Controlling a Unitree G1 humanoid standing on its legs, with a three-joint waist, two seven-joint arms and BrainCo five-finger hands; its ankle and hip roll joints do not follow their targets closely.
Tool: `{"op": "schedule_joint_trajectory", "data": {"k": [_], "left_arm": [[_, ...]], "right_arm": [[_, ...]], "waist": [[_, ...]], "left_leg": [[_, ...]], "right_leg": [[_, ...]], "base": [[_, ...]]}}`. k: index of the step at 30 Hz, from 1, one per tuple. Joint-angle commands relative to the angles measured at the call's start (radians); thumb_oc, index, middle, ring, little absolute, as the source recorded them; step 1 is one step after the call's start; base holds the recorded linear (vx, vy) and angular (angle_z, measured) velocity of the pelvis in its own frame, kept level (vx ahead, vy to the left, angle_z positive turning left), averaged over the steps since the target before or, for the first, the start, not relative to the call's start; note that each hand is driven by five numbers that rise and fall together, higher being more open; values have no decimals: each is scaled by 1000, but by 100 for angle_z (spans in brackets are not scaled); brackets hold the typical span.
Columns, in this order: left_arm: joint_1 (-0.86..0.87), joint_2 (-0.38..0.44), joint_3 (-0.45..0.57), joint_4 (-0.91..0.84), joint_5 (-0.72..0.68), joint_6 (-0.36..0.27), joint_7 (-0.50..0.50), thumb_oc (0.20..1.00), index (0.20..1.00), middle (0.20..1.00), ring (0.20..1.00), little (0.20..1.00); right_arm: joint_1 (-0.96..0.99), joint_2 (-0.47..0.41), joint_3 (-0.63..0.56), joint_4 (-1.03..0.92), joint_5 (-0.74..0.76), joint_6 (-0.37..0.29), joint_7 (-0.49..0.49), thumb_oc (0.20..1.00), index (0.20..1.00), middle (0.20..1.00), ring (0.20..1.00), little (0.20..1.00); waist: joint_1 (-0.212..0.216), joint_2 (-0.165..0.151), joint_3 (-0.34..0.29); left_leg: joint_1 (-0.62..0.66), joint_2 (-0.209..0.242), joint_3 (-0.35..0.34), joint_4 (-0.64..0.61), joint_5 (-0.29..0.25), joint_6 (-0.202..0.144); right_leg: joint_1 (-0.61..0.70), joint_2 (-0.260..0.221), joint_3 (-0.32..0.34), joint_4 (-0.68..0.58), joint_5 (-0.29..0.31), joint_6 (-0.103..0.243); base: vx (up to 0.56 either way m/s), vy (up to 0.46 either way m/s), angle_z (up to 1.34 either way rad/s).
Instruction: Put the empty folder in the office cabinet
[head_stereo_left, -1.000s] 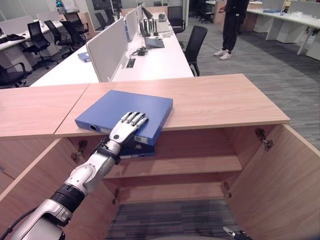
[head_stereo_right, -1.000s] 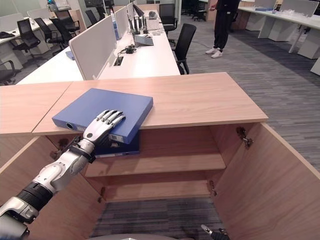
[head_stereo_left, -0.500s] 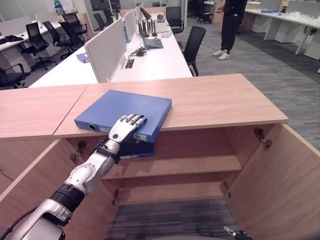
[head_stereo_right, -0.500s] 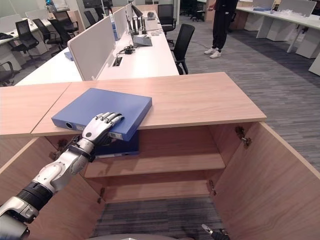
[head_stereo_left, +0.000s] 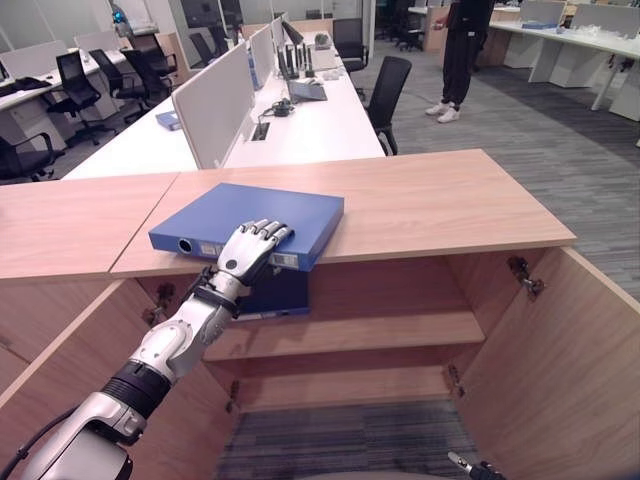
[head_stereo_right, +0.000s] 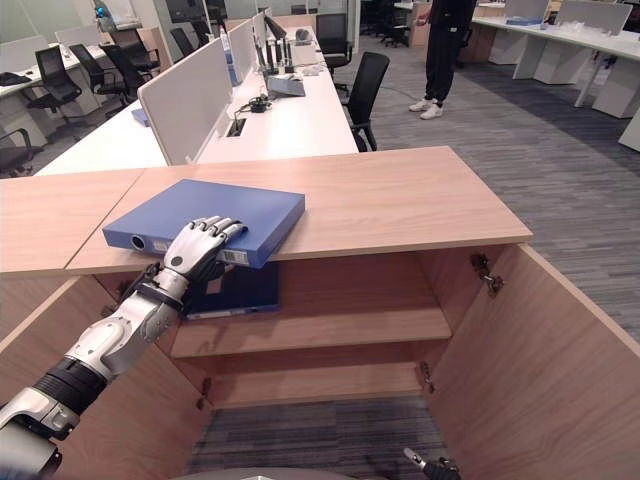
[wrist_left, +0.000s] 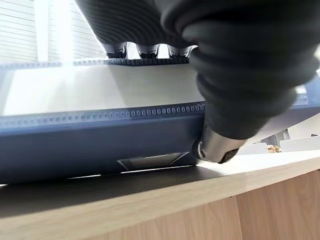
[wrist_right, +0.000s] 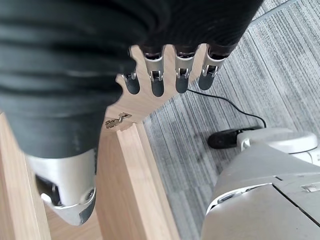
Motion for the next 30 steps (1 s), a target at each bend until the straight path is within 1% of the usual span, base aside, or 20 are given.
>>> {"op": "schedule_joint_trajectory", "data": {"k": [1,13,14,18,19,24,29,30], "left_arm": [[-88,-9,44,45,-59,10,-34,200,200,200,200,200],[-197,23,143,-71,-165,10,17,200,200,200,200,200],[-219,29,162,-82,-200,8,26,200,200,200,200,200],[-243,39,190,-102,-249,2,31,200,200,200,200,200],[-259,48,210,-114,-286,-5,39,200,200,200,200,200],[-286,66,279,-163,-375,-25,65,200,200,200,200,200],[-295,78,337,-225,-438,-47,85,200,200,200,200,200],[-297,83,367,-256,-466,-55,93,200,200,200,200,200]], "right_arm": [[-104,25,-30,43,66,-11,-9,1000,1000,1000,1000,1000],[-117,29,-9,29,73,-15,-3,1000,1000,1000,1000,1000],[-119,30,-2,25,70,-15,-1,1000,1000,1000,1000,1000],[-122,29,6,18,70,-18,4,1000,1000,1000,1000,1000],[-124,30,10,16,71,-20,8,1000,1000,1000,1000,1000],[-130,35,25,7,68,-25,18,1000,1000,1000,1000,1000],[-136,38,33,4,66,-28,23,1000,1000,1000,1000,1000],[-139,40,37,2,68,-30,28,1000,1000,1000,1000,1000]], "waist": [[22,-11,81],[26,-9,75],[28,-8,72],[28,-6,72],[29,-5,71],[33,-2,70],[36,2,68],[38,3,67]], "left_leg": [[82,-21,-27,14,-169,3],[76,-22,-35,14,-166,-1],[76,-23,-36,14,-165,-2],[76,-24,-37,14,-165,-2],[76,-24,-38,14,-165,-3],[75,-22,-38,14,-162,-5],[75,-20,-42,14,-161,-8],[74,-20,-44,14,-161,-9]], "right_leg": [[-20,3,-6,77,-103,26],[-15,2,-9,65,-99,26],[-13,3,-10,62,-99,25],[-11,3,-11,61,-99,24],[-11,3,-12,62,-99,24],[-9,4,-14,66,-102,22],[-7,7,-20,65,-103,21],[-6,9,-20,65,-105,19]], "base": [[0,0,0],[0,0,0],[0,0,0],[0,0,0],[0,0,0],[0,0,0],[2,-4,1],[12,-21,6]]}}
